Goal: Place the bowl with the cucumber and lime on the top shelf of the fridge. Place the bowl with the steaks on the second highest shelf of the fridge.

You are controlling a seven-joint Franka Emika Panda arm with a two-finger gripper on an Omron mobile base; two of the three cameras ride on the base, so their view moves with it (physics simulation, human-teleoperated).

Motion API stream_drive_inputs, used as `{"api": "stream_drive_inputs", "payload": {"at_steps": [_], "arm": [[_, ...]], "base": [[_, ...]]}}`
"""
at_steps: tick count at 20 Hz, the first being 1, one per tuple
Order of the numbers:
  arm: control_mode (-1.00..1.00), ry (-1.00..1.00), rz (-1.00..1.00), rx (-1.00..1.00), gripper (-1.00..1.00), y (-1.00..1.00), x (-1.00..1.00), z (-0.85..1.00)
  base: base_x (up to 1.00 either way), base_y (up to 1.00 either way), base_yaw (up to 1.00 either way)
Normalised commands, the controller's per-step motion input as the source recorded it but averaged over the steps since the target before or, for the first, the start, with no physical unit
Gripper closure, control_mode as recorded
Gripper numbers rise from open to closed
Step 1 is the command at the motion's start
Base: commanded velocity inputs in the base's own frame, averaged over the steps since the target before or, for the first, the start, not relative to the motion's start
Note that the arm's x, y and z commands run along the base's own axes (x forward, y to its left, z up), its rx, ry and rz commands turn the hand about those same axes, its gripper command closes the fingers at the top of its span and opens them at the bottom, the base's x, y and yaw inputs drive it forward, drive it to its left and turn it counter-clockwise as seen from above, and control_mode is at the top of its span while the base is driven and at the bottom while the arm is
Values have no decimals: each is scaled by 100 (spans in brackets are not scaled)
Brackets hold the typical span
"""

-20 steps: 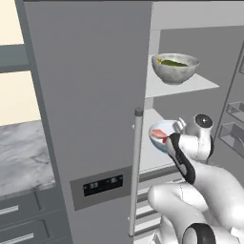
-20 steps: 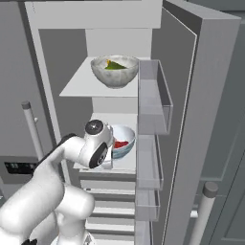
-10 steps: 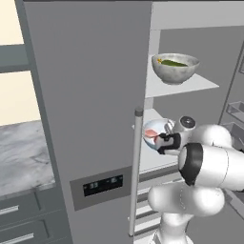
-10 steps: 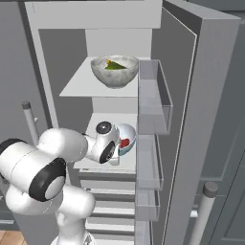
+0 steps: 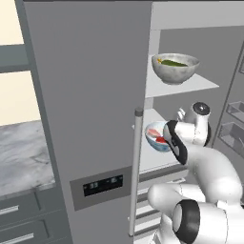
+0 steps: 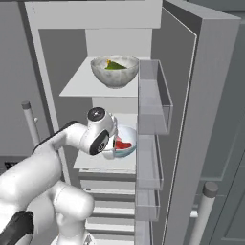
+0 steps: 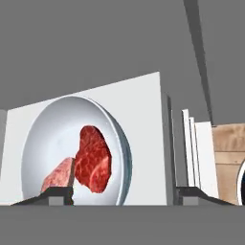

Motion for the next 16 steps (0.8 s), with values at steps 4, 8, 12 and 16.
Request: {"api": "stream_drive_inputs", "payload": {"at_steps": [4, 8, 12, 16], "arm": [[-100, -18, -6, 0, -100, -5, -100, 100], [-100, -18, -1, 0, -100, 0, -100, 82], [-100, -12, 0, -4, -100, 4, -100, 65], [-100, -5, 4, -16, -100, 28, -100, 66]], "base": [[0, 0, 0], [0, 0, 0], [0, 0, 0], [0, 0, 0]]}}
